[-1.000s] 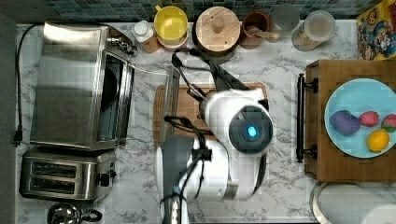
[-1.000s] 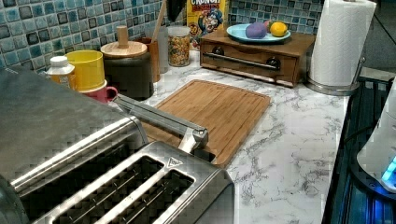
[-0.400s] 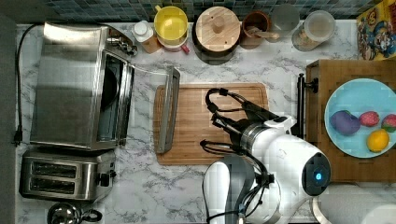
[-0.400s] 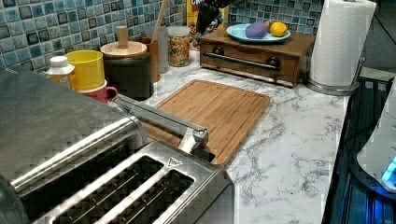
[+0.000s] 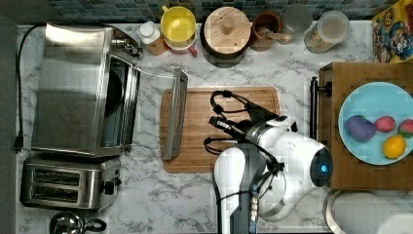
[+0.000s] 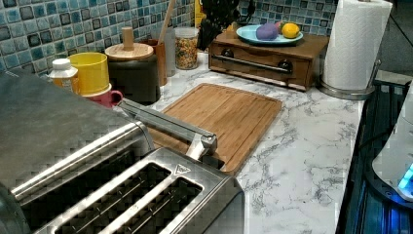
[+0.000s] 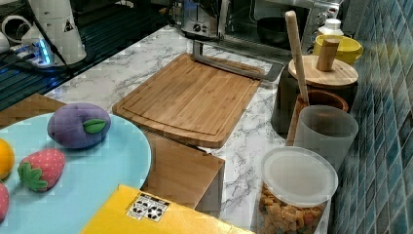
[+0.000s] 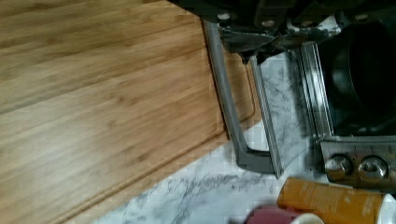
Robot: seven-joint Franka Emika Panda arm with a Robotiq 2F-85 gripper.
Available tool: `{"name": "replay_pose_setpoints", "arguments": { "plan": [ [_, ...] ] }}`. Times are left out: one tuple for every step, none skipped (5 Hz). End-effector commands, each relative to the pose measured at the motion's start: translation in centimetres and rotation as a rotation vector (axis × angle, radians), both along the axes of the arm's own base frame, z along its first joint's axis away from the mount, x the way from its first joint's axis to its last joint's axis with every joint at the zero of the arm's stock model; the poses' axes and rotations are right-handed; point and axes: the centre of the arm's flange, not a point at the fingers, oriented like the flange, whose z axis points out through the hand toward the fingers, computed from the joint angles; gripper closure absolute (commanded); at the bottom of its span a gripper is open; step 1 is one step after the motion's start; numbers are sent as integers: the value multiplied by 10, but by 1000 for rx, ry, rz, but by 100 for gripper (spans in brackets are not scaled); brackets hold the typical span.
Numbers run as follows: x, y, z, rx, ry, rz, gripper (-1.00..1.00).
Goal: Close the oven.
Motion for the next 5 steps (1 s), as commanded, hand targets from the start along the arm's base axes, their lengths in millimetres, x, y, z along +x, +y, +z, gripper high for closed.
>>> {"name": "replay_pose_setpoints", "arguments": {
  "plan": [
    [24,49,-35,64,-140,149,100],
    [24,36,-47,111,-195,148,100],
    [33,47,-76,123,-195,174,100],
    [44,58,-106,107,-166,193,100],
    [52,64,-120,124,-164,189,100]
  ]
}}
